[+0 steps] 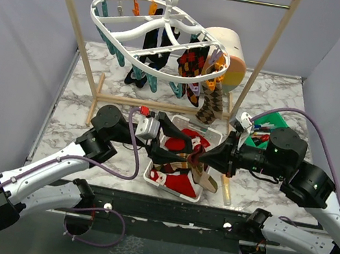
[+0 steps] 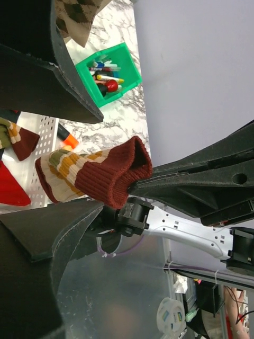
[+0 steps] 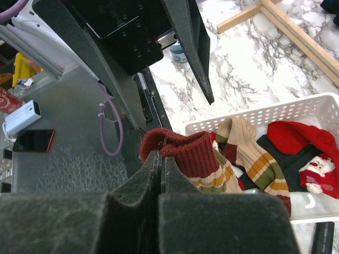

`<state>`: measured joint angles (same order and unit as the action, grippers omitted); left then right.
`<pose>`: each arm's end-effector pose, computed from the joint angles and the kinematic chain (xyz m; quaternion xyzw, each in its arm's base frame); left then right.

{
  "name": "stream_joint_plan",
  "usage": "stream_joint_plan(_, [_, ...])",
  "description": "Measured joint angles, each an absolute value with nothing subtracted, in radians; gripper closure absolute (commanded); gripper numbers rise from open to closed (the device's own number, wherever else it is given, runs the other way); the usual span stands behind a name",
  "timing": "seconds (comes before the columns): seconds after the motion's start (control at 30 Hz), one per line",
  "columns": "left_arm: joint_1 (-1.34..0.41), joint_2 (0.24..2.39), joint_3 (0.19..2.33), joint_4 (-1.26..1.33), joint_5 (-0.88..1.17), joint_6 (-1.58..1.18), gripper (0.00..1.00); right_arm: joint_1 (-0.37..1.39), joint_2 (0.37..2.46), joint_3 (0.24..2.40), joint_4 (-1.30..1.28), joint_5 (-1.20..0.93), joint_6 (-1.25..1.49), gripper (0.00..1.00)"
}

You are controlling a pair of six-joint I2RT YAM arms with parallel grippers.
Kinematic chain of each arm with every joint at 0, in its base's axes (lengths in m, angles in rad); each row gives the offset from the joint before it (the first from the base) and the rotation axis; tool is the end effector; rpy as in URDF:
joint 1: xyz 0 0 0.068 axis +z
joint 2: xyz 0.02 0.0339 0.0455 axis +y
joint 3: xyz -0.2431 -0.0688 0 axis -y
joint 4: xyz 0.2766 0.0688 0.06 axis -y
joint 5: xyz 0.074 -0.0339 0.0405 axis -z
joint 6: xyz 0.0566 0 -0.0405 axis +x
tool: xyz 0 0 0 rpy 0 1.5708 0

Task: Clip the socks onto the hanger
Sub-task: Pick up the sock from the bin.

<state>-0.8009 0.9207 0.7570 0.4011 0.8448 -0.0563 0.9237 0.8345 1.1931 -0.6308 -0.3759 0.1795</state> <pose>0.1534 -0.2190 0.3474 0.5053 0.4082 -0.5285 0.5466 0.1141 0.1854 0.4128 -0.3897 0.6879 0.4380 0.4279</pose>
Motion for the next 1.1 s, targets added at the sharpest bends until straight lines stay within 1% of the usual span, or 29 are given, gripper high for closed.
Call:
stream_joint_plan(0.23, [-0.801,0.936,0.762,0.395,0.852,-0.035,0.44,0.924,0.847,1.193,-0.630,-0.403,0.174,0.99])
stream_joint_plan(0.53, [-0.817,0.952,0.763,0.377,0.854,-0.022,0.46,0.924,0.856,1.189,-0.618,-0.414,0.175,0.99])
stream_joint_plan(0.87, [-0.833,0.952,0.767,0.352,0.860,-0.006,0.44,0.924,0.862,1.184,-0.603,-0.416,0.175,0.99])
stream_joint_plan(1.1, [-0.833,0.952,0.794,0.288,0.862,0.040,0.46,0.924,0.862,1.179,-0.600,-0.416,0.175,0.99])
